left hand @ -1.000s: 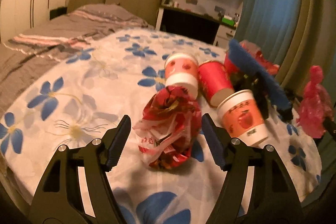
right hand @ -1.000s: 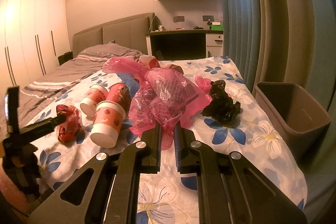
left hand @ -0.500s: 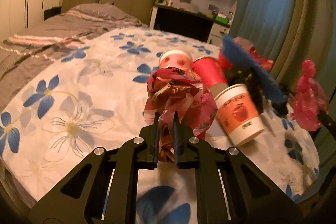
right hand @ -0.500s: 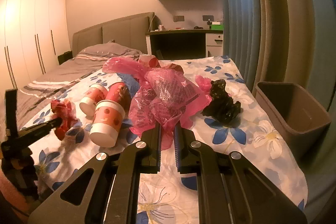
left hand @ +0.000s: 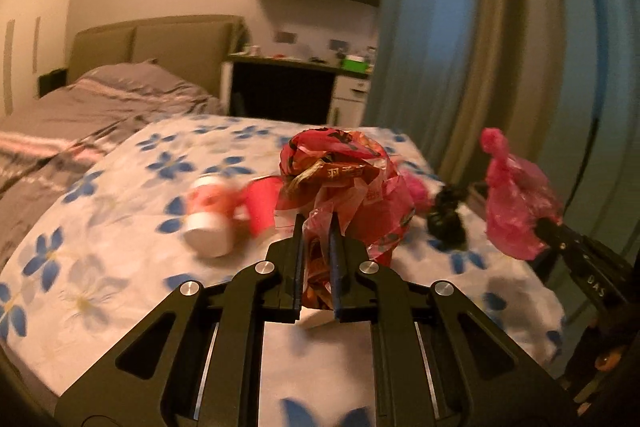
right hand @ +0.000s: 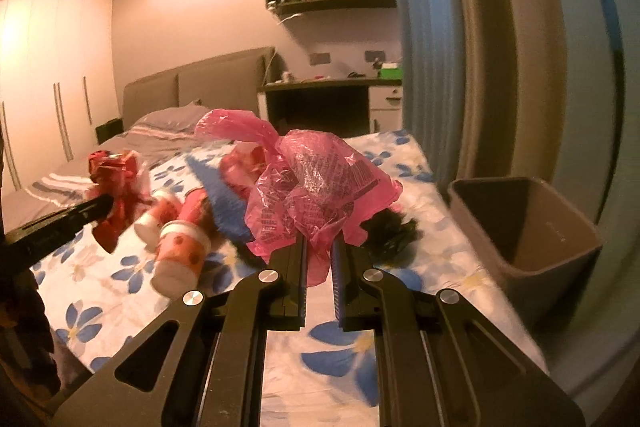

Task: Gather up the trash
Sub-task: 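Carry the red wrapper and pink bag in both tools over the grey bin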

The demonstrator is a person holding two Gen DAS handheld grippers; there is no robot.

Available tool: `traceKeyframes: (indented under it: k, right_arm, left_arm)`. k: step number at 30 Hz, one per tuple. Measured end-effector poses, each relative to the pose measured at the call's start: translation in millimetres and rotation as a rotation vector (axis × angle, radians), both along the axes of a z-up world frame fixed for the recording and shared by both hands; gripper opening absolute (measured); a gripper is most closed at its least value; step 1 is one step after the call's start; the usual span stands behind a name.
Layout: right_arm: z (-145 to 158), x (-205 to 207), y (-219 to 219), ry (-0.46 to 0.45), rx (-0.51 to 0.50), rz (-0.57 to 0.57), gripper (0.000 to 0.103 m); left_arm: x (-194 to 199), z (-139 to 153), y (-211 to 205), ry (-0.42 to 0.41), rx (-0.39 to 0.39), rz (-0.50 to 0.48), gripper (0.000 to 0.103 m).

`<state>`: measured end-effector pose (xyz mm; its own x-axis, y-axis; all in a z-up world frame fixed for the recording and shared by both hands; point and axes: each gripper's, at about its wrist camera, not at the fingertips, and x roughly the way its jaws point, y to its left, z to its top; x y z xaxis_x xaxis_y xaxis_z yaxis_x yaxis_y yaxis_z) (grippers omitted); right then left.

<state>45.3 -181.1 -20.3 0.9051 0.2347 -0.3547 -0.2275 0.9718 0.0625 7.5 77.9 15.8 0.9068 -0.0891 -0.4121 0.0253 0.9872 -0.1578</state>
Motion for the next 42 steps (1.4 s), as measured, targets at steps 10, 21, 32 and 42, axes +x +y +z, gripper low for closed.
traceKeyframes:
  k: [10,21,32,42]
  right_arm:
    - [13,5,-68,-0.066,-0.009,-0.143,0.011]
    - [14,28,-152,-0.092,0.019,-0.297,0.011]
    - [5,50,-184,-0.084,0.047,-0.352,0.011]
    - [-1,67,-189,-0.058,0.056,-0.371,0.011]
  left_arm:
    - [46,15,-114,-0.028,0.016,-0.211,0.010]
    - [97,20,-220,-0.057,0.046,-0.353,0.010]
    - [146,-3,-280,-0.010,0.057,-0.411,0.010]
    - [165,-15,-305,0.036,0.033,-0.431,0.010]
